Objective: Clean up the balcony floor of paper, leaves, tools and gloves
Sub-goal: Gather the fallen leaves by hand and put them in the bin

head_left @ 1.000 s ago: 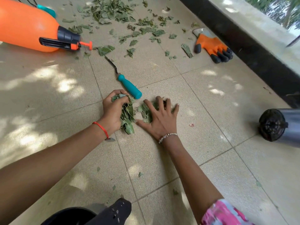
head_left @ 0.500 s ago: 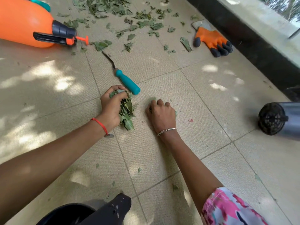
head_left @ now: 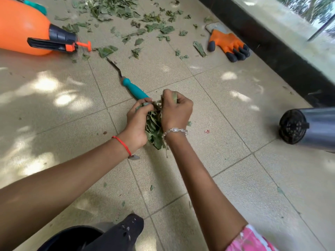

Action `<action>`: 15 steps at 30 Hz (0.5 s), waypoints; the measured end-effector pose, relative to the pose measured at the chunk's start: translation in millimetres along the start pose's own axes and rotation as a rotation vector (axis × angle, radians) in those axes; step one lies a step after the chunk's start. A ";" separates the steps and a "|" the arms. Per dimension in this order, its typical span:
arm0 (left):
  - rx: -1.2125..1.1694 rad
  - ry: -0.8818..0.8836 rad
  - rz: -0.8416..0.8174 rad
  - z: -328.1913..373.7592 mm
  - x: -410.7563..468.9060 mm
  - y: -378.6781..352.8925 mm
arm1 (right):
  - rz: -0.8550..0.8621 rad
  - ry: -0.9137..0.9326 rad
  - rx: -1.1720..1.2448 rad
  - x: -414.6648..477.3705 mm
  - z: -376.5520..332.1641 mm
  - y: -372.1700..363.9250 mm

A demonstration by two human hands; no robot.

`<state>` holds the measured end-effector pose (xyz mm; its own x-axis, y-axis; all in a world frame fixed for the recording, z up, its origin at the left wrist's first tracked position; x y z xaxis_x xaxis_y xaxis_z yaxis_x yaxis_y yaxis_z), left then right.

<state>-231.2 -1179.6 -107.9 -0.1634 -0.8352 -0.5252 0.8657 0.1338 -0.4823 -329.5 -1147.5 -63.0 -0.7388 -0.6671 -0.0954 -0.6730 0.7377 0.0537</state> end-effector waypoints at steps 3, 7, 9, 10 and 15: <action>-0.091 0.110 -0.056 -8.7 -1.1 -3.3 | 0.046 0.053 -0.118 -12.7 0.4 -11.8; -0.178 0.179 -0.089 -4.2 -7.8 -5.5 | 0.023 0.205 -0.233 -23.7 5.4 -21.4; -0.197 0.124 -0.080 -0.3 -9.6 -3.5 | -0.017 0.236 -0.262 -25.0 9.2 -22.7; -0.202 0.101 -0.071 1.2 -9.3 -1.2 | -0.042 0.265 -0.285 -25.7 10.2 -24.2; -0.156 0.132 -0.219 -0.3 -11.1 -6.1 | -0.050 0.461 -0.492 -32.9 3.1 -30.4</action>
<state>-234.8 -1171.0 -99.4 -0.4068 -0.7783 -0.4783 0.7215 0.0474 -0.6908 -284.7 -1147.7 -64.6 -0.5720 -0.7561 0.3182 -0.5635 0.6440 0.5174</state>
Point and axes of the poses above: each hand's wrist, its own x-axis towards the middle knuckle, its own y-axis out of the back of the hand, z = x × y, the point moved 6 cm from there along x, towards the middle knuckle, and after that the axes turned 7 degrees about -x, right-handed, at the moved point
